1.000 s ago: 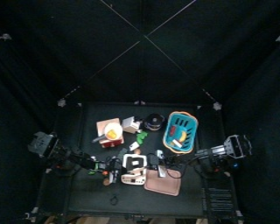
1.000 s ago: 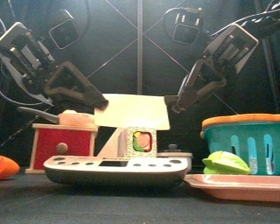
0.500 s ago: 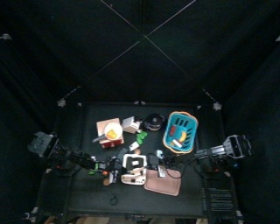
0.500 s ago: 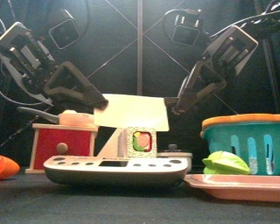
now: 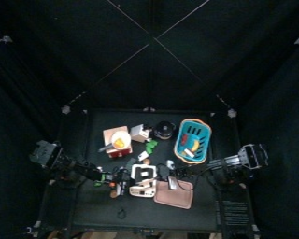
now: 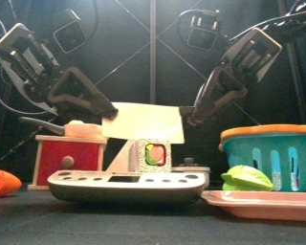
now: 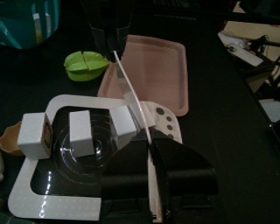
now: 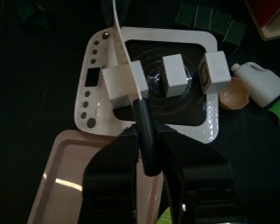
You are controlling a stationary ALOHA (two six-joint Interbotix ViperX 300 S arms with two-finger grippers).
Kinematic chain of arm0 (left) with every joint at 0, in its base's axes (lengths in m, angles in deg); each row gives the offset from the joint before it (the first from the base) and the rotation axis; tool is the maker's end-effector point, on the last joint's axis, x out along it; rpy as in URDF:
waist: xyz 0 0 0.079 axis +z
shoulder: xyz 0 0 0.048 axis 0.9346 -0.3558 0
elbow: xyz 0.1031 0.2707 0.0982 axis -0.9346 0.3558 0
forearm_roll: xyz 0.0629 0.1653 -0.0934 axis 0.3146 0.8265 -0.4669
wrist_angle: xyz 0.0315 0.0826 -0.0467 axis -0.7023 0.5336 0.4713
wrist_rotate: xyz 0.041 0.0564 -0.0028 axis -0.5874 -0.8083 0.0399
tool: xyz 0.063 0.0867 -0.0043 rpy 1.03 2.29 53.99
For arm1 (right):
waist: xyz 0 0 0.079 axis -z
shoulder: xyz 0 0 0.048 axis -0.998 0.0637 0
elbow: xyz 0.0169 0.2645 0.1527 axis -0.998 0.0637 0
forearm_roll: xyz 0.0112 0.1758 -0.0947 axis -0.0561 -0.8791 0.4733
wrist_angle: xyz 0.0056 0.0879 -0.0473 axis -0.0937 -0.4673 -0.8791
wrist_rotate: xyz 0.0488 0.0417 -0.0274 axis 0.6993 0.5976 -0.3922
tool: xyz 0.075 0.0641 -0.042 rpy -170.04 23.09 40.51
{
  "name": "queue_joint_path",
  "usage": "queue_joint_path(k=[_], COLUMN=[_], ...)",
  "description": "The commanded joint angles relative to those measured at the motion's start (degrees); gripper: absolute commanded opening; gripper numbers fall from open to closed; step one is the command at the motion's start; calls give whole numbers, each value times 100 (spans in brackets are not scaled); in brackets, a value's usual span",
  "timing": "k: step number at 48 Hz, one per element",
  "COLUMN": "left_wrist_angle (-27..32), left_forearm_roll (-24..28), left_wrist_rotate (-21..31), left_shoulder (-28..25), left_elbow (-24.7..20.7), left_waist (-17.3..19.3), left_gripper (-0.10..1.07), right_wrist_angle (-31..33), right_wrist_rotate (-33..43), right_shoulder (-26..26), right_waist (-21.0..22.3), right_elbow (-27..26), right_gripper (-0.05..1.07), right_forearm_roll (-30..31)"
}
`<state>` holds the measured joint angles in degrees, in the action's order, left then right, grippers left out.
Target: Cut sushi roll
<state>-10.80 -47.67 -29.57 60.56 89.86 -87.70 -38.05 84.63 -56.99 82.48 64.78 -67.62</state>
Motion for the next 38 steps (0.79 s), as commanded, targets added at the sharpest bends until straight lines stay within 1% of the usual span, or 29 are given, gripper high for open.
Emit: queue_joint_path(k=[1,38], left_wrist_angle=[-35,-35], left_forearm_roll=[97,79], left_wrist_rotate=[-35,-35], left_shoulder=[123,0], left_elbow=[-132,-123], left_waist=[-141,-88], left_gripper=[30,30], right_wrist_angle=[-26,-26], right_wrist_rotate=[-9,9], right_shoulder=[-211,-26], right_waist=[255,281], right_elbow=[-141,-114], right_gripper=[50,50], right_forearm_roll=[9,0])
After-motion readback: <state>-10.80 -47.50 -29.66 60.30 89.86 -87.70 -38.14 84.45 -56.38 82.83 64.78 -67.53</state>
